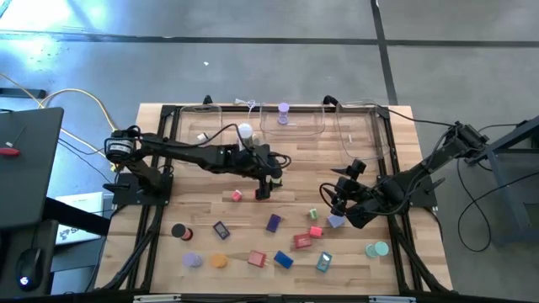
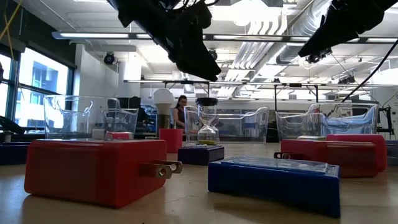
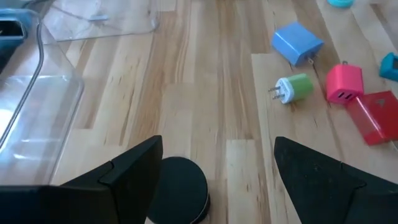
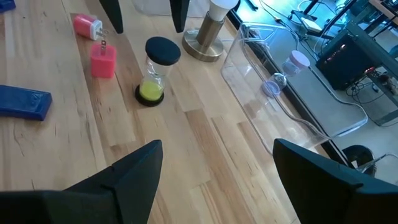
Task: Pick & Place Office items
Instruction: Put the green hourglass into the middle transparent bin
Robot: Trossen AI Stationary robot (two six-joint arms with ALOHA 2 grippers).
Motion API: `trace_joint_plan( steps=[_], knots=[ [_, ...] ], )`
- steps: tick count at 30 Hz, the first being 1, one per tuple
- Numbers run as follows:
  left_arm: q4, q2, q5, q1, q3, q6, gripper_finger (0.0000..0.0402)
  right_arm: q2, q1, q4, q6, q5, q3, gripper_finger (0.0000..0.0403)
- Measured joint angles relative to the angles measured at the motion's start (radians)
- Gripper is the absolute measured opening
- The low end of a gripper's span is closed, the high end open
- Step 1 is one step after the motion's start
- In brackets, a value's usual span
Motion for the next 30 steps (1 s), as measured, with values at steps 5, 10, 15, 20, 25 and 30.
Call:
trace_joint_plan(
  steps=[5,10,15,20,25,30],
  knots=[
    [-0.054,0.000,-0.003,0.021,0.000,0.018,0.0301,0.000,0.000,0.000,0.000,0.000,0.000,0.0295],
    [-0.057,0.000,-0.003,0.048,0.000,-0.003,0.0301,0.000,0.000,0.000,0.000,0.000,0.000,0.0295],
    [-0.056,0.010,0.048,0.061,0.000,0.017,0.0301,0.000,0.000,0.000,0.000,0.000,0.000,0.0295],
    [-0.043,0.056,0.049,0.062,0.000,0.045,0.0301,0.000,0.000,0.000,0.000,-0.001,0.000,0.0295],
    [-0.029,0.094,0.031,0.063,-0.001,0.063,0.0301,0.000,0.000,0.000,0.000,-0.001,0.000,0.0295],
    [-0.015,0.099,0.032,0.063,0.000,0.064,0.0301,0.000,0.000,0.000,0.000,-0.001,0.000,0.0295]
  ],
)
